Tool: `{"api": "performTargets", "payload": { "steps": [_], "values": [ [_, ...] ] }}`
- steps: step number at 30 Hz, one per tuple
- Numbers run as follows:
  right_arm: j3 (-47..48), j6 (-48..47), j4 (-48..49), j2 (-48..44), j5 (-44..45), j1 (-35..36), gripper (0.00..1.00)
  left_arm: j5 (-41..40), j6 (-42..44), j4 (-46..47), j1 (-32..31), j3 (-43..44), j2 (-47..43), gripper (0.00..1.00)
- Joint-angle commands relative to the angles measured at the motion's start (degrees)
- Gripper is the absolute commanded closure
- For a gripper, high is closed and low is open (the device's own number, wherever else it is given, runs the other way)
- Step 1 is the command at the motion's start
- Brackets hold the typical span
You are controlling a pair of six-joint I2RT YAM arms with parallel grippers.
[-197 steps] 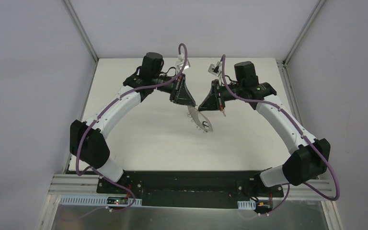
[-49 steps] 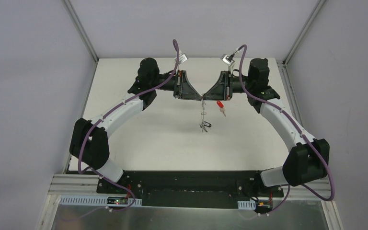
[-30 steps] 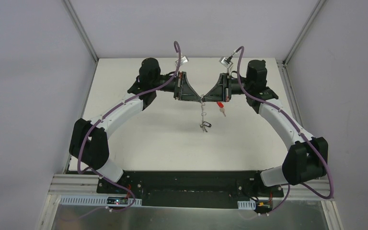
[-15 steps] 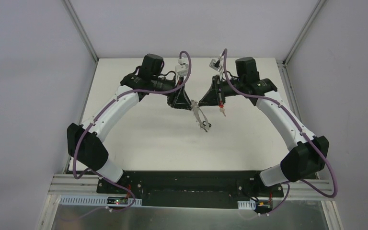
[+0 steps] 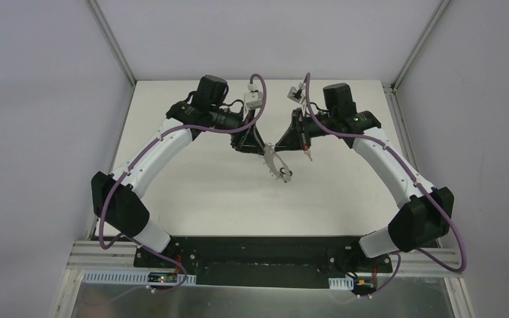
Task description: Put the keys on the keyring
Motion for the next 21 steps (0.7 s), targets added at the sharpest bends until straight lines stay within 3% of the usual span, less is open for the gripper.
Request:
{"api": "performTargets", "payload": {
  "steps": [1,21],
  "values": [
    [-0.58,-0.56,2.18,-2.45,-2.45,0.37,1.00,2.62,-0.35,1.82,-1.17,3.07,-0.63,0.63],
    [-3.10,3.66,7.41,-2.81,-6.47,0.38,1.00,4.74,-3.92,4.88,-2.07,3.76,2.13,0.66]
  ]
}}
